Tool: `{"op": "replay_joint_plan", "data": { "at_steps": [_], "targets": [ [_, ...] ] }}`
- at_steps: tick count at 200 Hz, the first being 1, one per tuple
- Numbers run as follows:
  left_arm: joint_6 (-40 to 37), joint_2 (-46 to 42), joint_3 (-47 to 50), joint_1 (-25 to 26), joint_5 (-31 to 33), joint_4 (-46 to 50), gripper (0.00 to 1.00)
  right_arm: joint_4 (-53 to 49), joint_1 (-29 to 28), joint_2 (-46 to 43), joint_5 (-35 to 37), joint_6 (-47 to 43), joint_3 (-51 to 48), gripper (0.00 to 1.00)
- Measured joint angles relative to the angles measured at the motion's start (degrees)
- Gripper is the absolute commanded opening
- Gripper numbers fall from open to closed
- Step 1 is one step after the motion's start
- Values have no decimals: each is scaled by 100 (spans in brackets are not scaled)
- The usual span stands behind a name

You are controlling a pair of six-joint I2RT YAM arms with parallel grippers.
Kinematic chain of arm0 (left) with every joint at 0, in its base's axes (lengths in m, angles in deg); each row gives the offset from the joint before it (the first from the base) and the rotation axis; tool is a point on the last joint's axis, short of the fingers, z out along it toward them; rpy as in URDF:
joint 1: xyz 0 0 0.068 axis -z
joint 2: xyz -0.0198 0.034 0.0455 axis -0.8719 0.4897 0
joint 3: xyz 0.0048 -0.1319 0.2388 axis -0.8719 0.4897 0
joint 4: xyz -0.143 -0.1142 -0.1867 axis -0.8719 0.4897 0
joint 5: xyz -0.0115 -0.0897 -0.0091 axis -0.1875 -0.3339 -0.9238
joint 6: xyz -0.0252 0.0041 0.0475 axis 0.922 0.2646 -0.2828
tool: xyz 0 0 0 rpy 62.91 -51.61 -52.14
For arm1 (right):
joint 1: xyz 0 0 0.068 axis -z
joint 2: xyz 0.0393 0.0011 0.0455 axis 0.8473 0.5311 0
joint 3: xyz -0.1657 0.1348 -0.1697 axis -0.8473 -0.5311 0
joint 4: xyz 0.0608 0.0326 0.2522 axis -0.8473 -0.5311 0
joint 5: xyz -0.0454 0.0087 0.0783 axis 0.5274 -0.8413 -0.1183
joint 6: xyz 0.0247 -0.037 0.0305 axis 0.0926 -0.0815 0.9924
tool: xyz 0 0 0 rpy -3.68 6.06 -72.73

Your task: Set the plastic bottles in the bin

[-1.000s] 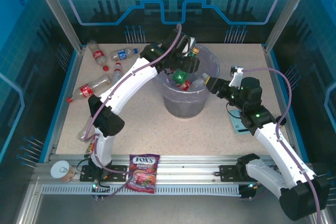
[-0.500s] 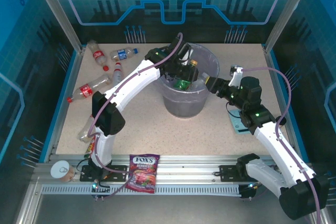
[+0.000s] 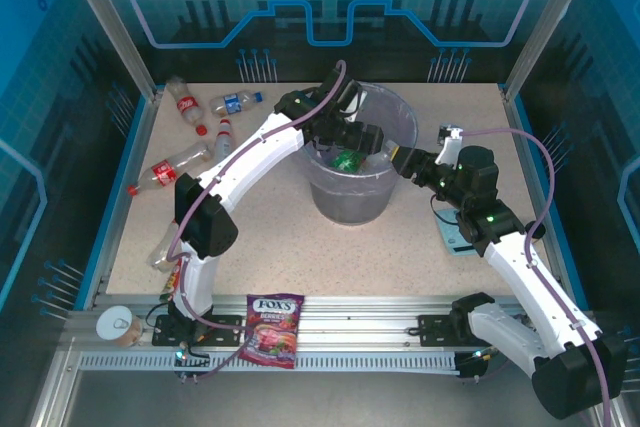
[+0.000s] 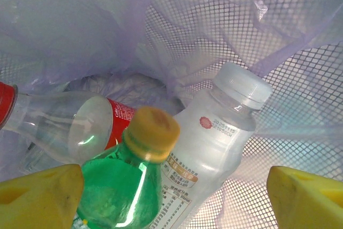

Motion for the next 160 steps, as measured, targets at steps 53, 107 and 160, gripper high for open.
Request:
{"op": "replay_joint_plan", "data": {
  "at_steps": [53,107,160],
  "targets": [
    [61,-605,387,-236,-273,-22,92,-44,0,-20,-2,-17,4,59],
    [282,-2387,1300,-1781,-839,-55,95,-173,0,-26,-24,-149,83,59],
    [289,-3517,2533,-2914,-863,177,95,-155,0,20,-192,-175,83,59]
  ]
}}
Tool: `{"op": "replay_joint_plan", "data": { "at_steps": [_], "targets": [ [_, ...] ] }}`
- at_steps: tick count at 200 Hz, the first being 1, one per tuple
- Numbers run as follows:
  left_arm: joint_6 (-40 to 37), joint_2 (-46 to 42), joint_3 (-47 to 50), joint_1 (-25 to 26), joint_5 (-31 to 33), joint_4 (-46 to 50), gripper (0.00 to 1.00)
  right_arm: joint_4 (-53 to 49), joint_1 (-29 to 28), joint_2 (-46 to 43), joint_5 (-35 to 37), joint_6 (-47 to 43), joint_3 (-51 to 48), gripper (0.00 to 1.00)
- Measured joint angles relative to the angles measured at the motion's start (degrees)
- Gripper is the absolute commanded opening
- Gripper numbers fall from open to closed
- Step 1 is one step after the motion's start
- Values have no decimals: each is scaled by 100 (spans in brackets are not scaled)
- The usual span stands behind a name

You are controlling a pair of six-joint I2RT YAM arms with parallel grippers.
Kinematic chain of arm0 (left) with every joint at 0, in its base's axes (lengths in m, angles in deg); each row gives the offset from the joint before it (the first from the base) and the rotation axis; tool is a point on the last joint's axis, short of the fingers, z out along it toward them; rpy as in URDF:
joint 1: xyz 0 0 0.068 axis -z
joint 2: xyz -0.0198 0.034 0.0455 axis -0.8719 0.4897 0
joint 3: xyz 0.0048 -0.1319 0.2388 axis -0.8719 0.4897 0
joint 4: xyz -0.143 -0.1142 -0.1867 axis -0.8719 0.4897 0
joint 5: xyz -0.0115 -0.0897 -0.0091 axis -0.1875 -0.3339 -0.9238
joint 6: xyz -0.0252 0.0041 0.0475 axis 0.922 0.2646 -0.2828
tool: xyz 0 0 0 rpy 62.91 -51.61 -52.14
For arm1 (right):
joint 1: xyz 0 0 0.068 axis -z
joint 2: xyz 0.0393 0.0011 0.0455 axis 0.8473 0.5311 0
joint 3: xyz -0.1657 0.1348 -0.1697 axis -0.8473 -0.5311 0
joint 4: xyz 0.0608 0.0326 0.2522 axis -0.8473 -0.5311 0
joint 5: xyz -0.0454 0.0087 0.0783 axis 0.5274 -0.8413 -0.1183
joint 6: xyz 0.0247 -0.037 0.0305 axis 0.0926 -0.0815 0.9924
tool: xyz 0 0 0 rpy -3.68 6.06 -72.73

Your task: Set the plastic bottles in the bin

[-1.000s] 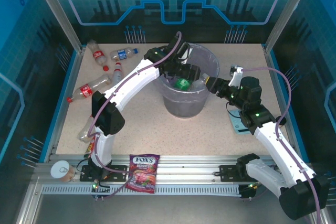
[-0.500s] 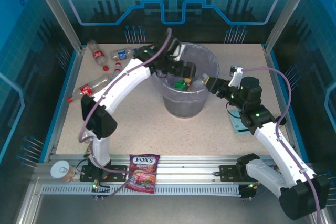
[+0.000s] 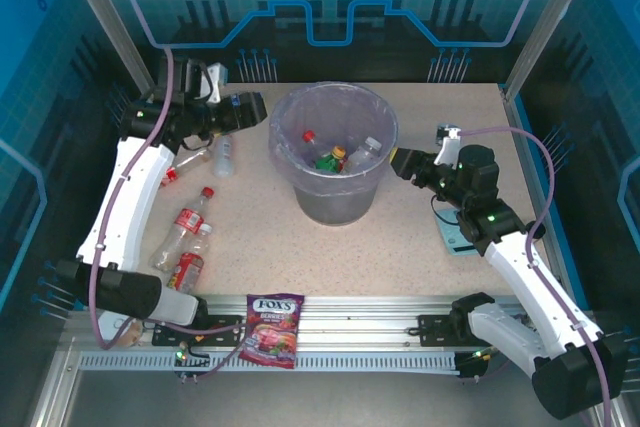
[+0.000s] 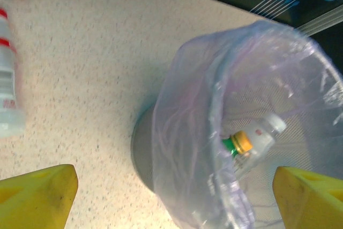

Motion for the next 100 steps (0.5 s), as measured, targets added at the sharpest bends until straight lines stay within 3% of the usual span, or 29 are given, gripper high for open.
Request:
{"op": "replay_joint_plan", "data": {
  "at_steps": [30,69,100],
  "targets": [
    [-22,26,192,-153,-20,42,96,37,0,70,-74,0,0,59],
    [-306,114,382,-844,431,-35,95,33,0,66,-74,2,0,59],
    [-457,726,745,-1093,817,-323,94,22,0,33,-70,-2,0,59]
  ]
}}
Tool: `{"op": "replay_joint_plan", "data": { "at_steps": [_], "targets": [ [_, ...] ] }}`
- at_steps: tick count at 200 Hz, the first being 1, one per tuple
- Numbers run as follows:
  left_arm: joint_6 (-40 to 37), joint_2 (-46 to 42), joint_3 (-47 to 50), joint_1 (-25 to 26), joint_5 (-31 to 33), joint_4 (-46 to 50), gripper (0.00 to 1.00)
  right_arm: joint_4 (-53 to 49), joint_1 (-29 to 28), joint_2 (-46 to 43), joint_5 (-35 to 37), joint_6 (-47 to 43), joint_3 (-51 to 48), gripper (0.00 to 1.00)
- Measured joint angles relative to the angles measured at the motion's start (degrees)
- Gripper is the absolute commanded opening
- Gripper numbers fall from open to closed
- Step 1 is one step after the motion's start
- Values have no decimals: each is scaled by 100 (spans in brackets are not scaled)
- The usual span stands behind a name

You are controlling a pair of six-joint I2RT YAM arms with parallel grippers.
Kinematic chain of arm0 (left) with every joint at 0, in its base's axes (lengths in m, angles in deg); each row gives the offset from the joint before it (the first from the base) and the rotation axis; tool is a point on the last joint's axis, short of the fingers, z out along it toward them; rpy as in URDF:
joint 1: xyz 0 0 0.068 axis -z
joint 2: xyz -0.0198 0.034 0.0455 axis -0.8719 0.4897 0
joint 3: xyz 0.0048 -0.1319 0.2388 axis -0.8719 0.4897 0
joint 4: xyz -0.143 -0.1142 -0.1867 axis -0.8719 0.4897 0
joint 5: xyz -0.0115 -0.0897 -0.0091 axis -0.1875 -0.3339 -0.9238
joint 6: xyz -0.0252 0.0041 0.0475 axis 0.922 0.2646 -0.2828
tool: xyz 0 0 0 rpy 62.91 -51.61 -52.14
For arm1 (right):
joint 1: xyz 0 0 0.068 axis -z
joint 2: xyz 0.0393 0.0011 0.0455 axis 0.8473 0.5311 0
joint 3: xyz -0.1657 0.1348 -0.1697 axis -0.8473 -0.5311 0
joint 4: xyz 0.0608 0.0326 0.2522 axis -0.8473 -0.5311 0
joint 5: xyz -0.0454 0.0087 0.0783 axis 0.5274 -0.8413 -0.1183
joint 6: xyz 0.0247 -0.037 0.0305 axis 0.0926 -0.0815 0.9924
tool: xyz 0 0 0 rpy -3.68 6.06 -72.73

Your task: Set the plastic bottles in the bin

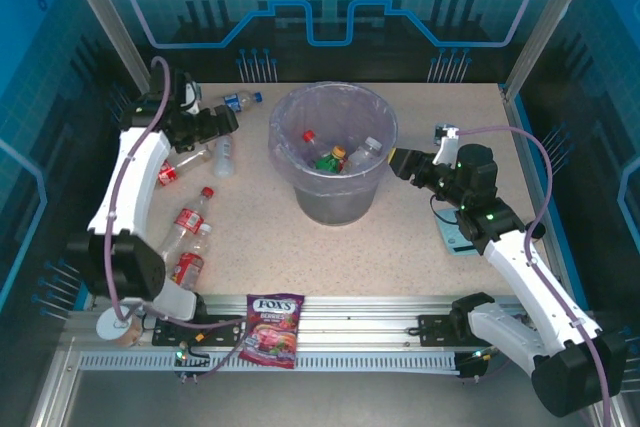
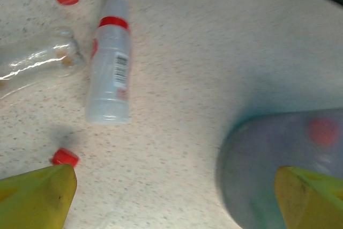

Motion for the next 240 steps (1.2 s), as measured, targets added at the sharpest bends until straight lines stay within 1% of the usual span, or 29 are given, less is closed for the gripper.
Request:
{"op": "replay_joint_plan", "data": {
  "at_steps": [12,35,50,65,75,85,122,148,159,175,225,240],
  "targets": [
    [-31,398,0,0,109,-125,92,0,0,-13,0,0,0,59],
    [-111,1161,-44,0,365,-339,84,-4,0,-31,0,-15,0,59],
    [-184,1596,-223,0,605,-372,81,-20,0,-44,2,-15,0,59],
    [-289,2085,-693,7,909,-337,80,-44,0,-59,4,-17,0,59],
    [-341,2365,-1062,7,1047,-317,76,-59,0,-70,4,-17,0,59],
    [-389,2616,-1405,4,1158,-319,75,-83,2,-87,7,-17,0,59],
    [-531,3436,-2487,7,1248,-125,71,-133,2,-136,24,-20,0,59],
    [-629,4151,-3300,7,1246,258,71,-201,4,-136,33,-44,0,59],
    [-640,4382,-3491,7,1235,372,73,-232,4,-142,48,-57,0,59],
    [-662,4540,-3504,4,1211,505,77,-271,4,-168,68,-59,0,59],
    [-754,4597,-3467,7,992,638,78,-313,4,-210,131,-57,0,59],
    [-763,4651,-3458,7,929,640,84,-313,4,-210,131,-55,0,59]
  ]
}}
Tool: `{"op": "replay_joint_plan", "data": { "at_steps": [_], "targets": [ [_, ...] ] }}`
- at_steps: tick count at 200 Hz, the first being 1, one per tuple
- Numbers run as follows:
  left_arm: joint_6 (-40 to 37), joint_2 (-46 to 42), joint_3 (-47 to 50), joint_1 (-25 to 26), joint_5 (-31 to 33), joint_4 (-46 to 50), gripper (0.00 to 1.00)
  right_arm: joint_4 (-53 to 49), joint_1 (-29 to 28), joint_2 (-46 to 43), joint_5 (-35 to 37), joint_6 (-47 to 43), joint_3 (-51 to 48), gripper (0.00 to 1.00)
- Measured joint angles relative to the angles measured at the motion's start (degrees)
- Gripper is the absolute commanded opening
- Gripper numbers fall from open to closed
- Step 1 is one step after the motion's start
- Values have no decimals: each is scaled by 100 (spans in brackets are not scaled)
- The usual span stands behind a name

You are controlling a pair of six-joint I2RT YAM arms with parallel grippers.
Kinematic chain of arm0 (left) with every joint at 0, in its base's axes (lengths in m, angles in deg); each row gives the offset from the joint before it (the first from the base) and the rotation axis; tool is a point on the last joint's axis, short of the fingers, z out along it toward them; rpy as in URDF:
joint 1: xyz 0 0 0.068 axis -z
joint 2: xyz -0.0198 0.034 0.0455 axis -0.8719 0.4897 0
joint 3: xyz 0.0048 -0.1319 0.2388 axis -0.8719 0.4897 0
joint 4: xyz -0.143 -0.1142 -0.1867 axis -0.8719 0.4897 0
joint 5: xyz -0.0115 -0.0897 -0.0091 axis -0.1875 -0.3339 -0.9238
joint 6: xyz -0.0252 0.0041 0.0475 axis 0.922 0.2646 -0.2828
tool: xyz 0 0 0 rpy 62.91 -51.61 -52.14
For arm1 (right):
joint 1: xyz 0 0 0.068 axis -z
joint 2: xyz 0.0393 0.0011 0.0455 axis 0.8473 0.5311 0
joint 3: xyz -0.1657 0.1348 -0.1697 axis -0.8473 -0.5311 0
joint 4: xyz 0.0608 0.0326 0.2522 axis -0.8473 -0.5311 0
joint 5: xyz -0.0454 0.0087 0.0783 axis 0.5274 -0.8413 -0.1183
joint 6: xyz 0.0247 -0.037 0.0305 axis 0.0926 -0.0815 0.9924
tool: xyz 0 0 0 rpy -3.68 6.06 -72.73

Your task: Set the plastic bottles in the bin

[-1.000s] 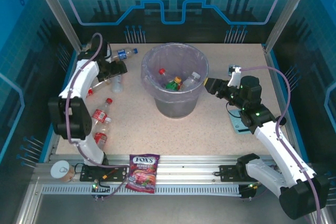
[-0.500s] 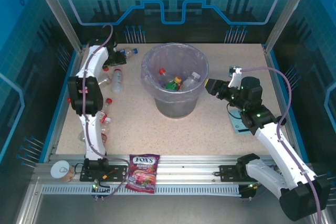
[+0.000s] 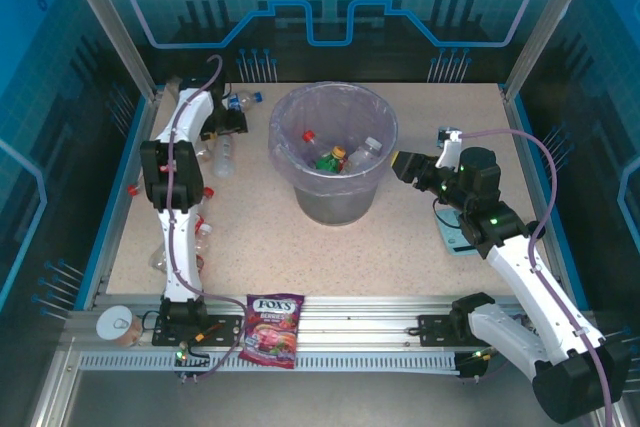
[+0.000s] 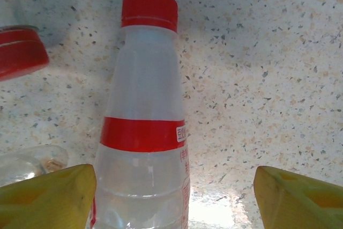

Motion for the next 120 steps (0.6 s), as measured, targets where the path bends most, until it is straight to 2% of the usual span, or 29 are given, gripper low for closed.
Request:
{"op": "replay_joint_plan", "data": {
  "at_steps": [11,47,120],
  "targets": [
    [-2,57,20,0,-42,11,86,0,0,0,2,0,0,59],
    [-11,170,109,4,-87,-26,86,0,0,0,0,0,0,59],
    [26,273,474,44,-120,-59,72,0,0,0,0,0,0,59]
  ]
}}
